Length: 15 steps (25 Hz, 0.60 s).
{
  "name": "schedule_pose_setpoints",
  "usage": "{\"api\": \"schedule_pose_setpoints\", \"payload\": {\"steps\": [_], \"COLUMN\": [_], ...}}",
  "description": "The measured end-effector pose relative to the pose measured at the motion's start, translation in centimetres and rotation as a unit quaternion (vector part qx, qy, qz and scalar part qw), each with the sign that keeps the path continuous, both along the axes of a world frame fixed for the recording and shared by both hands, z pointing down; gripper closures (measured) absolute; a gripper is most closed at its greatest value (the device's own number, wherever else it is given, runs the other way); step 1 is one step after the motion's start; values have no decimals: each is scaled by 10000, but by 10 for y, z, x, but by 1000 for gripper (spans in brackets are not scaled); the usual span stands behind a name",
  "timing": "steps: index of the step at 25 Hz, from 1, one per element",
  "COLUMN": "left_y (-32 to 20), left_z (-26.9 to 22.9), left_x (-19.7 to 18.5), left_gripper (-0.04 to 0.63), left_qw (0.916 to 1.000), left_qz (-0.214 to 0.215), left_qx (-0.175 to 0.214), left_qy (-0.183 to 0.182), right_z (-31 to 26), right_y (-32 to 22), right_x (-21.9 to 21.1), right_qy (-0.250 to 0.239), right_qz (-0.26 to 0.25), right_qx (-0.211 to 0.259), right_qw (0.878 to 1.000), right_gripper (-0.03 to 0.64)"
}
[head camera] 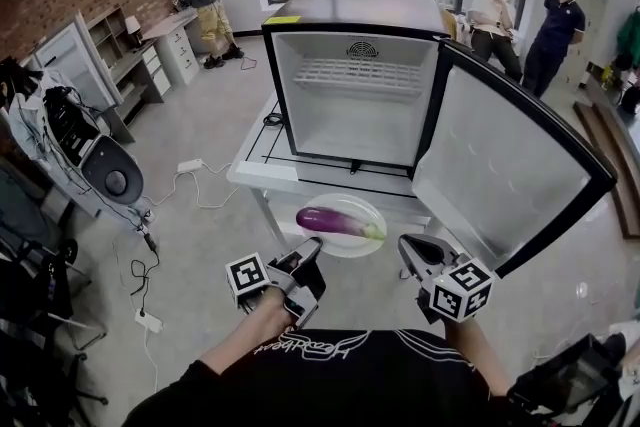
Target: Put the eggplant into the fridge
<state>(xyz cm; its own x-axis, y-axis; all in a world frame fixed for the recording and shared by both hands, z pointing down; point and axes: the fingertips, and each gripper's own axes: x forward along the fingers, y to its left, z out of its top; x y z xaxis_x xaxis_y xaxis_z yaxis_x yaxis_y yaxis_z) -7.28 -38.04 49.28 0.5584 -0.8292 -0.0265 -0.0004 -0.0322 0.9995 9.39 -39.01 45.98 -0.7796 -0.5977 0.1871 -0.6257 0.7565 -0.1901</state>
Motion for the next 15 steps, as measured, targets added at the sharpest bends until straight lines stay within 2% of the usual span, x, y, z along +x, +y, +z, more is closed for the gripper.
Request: {"api": "schedule_pose_setpoints", "payload": {"steps": [6, 15], "left_y": [-15, -33], "left_z": [8, 19], "left_x": [-5, -16], "left_gripper": [578, 578], "left_qw": [9999, 9996], "left_qz": [-74, -84], "left_qx": [-145, -267], "left_qy": [-21, -33], "right_z": [14, 15], "right_y": [-12, -32], "right_x": [-3, -12], "right_qy": [21, 100], "right_qz": [-18, 71], "right_qx": [-193, -249], "right_qw": [9998, 9996], "right_gripper": [609, 609]}}
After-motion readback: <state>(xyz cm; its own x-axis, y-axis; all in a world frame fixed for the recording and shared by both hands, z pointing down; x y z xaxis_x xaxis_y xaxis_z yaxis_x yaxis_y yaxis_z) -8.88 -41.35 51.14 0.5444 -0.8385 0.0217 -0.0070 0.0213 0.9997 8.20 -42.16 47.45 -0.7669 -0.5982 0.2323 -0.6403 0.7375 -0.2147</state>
